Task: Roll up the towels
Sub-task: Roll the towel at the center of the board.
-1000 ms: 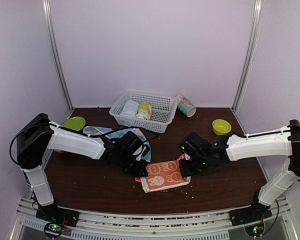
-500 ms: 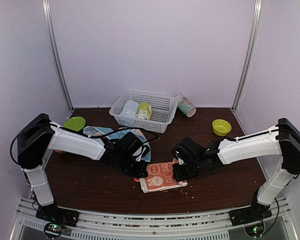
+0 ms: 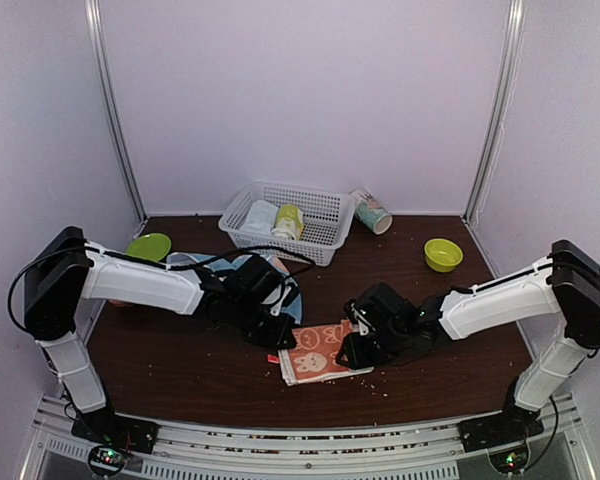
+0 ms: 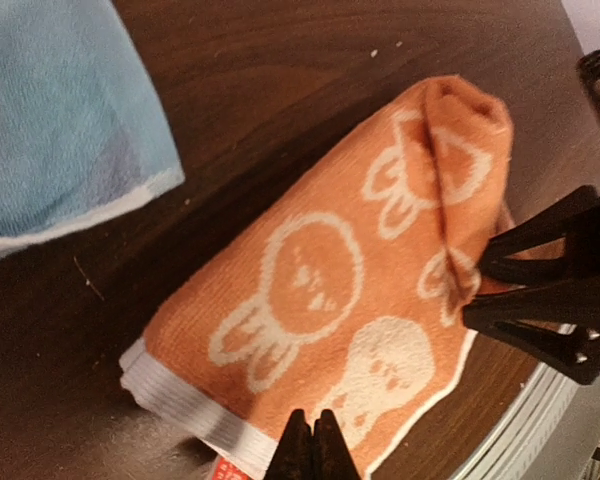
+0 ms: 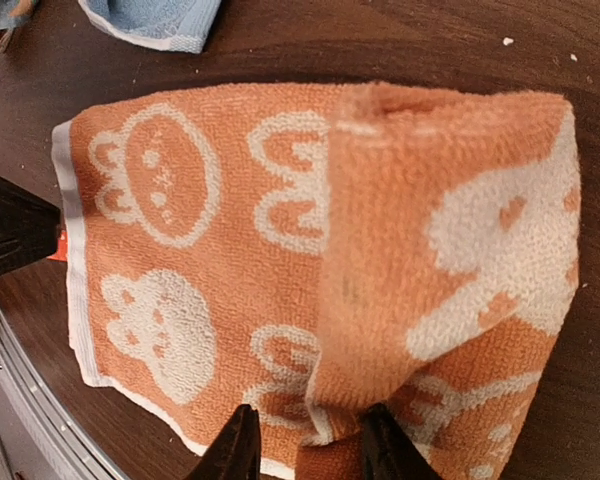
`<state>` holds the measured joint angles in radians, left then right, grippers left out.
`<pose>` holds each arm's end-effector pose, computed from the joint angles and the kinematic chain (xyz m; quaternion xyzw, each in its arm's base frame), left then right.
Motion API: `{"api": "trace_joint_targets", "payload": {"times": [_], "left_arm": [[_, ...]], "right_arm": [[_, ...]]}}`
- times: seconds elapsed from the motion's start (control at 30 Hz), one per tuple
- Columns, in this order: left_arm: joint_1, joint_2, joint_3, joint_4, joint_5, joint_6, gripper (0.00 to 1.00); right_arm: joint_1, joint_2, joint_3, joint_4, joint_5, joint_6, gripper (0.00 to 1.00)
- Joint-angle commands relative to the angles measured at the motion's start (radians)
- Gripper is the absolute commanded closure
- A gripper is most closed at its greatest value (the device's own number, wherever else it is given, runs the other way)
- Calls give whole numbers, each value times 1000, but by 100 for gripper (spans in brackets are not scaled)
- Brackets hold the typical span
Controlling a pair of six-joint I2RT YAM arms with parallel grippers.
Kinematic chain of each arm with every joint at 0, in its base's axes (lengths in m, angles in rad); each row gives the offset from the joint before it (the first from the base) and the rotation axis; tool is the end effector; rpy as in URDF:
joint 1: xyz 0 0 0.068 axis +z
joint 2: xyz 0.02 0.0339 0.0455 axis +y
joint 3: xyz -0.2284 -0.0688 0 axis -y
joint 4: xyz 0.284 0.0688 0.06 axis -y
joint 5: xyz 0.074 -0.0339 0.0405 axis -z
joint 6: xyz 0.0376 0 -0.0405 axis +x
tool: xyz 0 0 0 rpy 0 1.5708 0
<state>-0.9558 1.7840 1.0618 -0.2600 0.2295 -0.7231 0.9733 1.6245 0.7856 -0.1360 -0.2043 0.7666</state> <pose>0.2137 -0.3174 0.1020 0.1434 0.9404 -0.2877 0.1109 0.1787 0.2762 0.0787 -0.1279 0.9428 0.2861 0.1138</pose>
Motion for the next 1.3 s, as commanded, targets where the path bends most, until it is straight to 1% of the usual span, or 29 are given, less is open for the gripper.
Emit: {"api": "trace_joint_targets", "payload": {"times": [0.0,0.1,0.27,0.6,0.8,1.03,1.27], "left_arm": [[-4,-57,101,3,29,19,100],[-4,-29,168,11,42,24,100],[-4,68,278,33,87,29,100],[-4,235,418,62,163,34,100],[-5,281,448,77,193,32,100],[-4,310,449,125,222,6,100],[-4,372,461,142,242,-4,100]], "right_arm": [[-11,0,-54,35,-19,3,63],[-11,-9,-65,49,-19,-1,63],[-11,-23,-86,71,-19,-9,62],[-14,-32,-105,82,-10,-15,61],[-14,-34,-107,85,-9,-16,61],[-14,-33,-107,86,-10,-21,61],[-14,-35,-110,91,-12,-26,61]]}}
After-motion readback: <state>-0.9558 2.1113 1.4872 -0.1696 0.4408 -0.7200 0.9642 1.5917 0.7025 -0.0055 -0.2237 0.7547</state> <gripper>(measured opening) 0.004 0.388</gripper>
